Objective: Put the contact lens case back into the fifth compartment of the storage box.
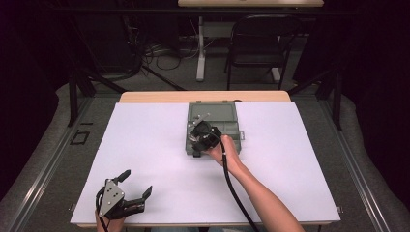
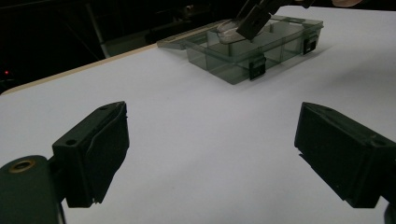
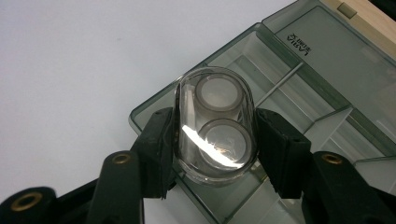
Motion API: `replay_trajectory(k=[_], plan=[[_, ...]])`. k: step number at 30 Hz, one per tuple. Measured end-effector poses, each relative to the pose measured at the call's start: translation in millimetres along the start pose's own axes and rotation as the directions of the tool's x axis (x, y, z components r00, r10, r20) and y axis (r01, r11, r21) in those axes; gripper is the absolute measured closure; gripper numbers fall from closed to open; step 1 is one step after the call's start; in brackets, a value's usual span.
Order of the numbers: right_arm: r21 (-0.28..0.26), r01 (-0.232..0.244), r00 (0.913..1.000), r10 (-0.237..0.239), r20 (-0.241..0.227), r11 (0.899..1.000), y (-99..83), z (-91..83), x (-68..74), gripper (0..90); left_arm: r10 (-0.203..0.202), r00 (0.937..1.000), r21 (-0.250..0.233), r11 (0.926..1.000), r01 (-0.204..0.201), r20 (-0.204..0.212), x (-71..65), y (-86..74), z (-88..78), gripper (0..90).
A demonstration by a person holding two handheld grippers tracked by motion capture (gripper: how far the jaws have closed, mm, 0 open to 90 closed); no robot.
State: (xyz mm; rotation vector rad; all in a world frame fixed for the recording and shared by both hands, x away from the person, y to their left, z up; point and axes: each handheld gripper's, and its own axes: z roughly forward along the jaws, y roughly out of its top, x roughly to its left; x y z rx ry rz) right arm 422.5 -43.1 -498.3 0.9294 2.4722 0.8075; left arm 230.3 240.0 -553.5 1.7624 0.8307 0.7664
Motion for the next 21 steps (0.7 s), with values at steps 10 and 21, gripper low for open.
replay_trajectory(k=[10,21], plan=[[0.04,-0.005,0.9997,0.004,0.025,0.999,4.5,5.7,3.5,49.3,-0.002,1.0,-0.001,1.0,0.002,0.0,-0.3,0.1,0.0,10.4],[0.065,0.008,0.9988,-0.012,0.047,0.998,7.6,14.4,10.5,49.1,-0.001,1.0,-0.005,1.0,0.001,0.002,0.2,0.1,-0.2,10.4]])
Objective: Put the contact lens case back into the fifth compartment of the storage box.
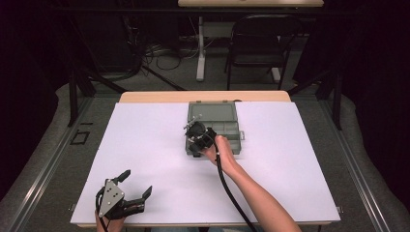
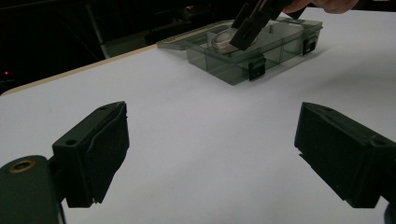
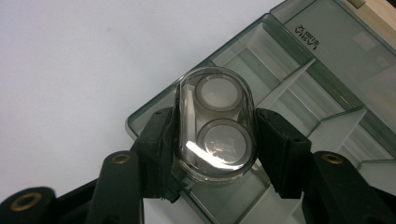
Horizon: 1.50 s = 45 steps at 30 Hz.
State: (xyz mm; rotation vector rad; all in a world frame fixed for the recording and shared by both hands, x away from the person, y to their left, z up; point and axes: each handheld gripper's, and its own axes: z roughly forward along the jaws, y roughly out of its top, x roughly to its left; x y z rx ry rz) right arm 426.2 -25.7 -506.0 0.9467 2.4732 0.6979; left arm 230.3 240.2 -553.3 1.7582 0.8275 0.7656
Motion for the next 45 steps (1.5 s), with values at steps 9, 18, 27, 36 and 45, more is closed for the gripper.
replay_trajectory(k=[9,18,27,36,45], plan=[[-0.038,-0.039,0.9968,0.036,-0.071,0.999,-3.2,-12.2,-7.8,25.0,0.0,1.0,0.001,1.0,0.0,0.002,-0.3,0.2,0.1,10.4],[-0.08,-0.06,0.9902,0.049,-0.131,0.995,-13.7,-31.0,-18.5,11.6,-0.001,1.0,-0.001,1.0,0.001,-0.002,-1.0,0.6,-1.7,10.4],[-0.115,-0.073,0.9799,0.05,-0.193,0.991,-31.2,-48.6,-28.8,5.6,0.003,1.0,0.004,1.0,-0.003,-0.002,-0.7,0.2,-1.2,10.4],[-0.14,-0.108,0.9722,0.075,-0.222,0.984,-58.3,-59.4,-38.1,2.3,0.002,1.0,0.004,1.0,-0.002,-0.002,-0.8,-0.1,-1.3,10.4],[-0.179,-0.108,0.9681,0.063,-0.242,0.978,-82.0,-74.9,-37.1,1.4,-0.002,1.0,0.001,1.0,0.002,-0.007,-0.8,0.2,-1.8,10.4]])
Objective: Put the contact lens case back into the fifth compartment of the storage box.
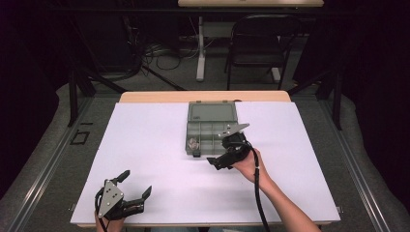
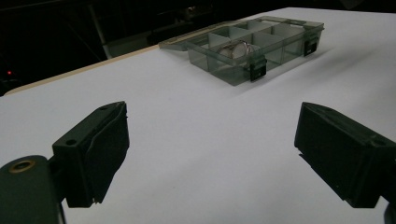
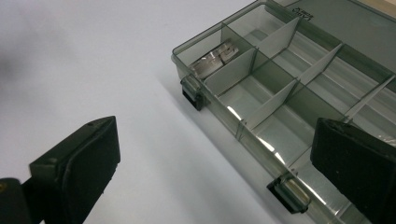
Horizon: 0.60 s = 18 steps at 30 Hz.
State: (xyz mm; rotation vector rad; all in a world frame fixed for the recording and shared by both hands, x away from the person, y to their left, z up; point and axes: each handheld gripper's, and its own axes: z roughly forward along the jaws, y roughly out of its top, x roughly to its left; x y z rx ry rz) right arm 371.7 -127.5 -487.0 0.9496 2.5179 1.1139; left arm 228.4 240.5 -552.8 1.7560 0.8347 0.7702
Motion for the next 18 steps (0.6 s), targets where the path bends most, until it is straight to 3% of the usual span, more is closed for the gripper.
replay_trajectory(k=[18], plan=[[-0.065,0.019,0.9998,-0.019,0.009,0.998,-48.4,-36.1,-0.9,1.4,0.004,1.0,0.003,1.0,-0.004,0.0,-0.2,0.2,-0.2,10.4]])
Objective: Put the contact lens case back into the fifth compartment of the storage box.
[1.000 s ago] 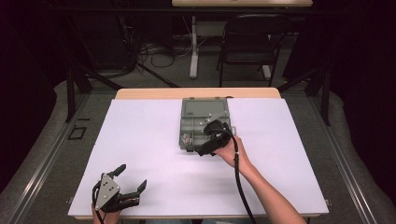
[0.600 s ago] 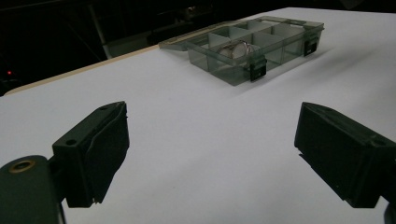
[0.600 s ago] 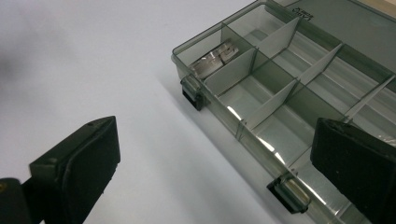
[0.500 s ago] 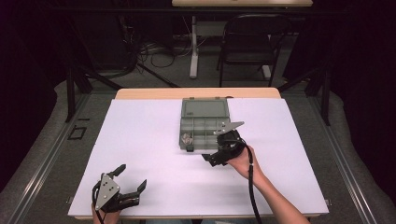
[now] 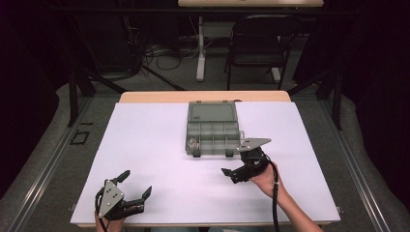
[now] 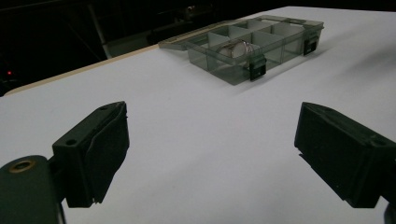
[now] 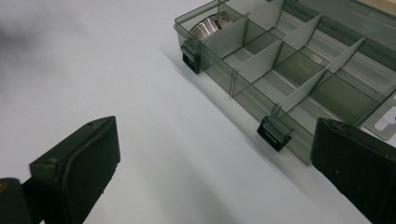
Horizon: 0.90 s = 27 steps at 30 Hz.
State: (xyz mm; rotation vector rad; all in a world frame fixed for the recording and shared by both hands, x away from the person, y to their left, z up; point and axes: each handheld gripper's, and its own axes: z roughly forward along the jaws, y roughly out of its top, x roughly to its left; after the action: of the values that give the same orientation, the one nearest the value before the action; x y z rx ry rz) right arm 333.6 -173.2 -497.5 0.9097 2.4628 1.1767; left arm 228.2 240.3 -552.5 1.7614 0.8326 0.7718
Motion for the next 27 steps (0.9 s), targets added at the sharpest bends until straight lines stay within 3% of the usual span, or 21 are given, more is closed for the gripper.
replay_trajectory(k=[27], plan=[[-0.091,0.001,0.9997,0.002,0.026,0.996,-51.3,-39.9,-0.4,1.7,-0.001,1.0,0.002,1.0,0.001,0.001,0.2,-0.1,-0.2,10.4]])
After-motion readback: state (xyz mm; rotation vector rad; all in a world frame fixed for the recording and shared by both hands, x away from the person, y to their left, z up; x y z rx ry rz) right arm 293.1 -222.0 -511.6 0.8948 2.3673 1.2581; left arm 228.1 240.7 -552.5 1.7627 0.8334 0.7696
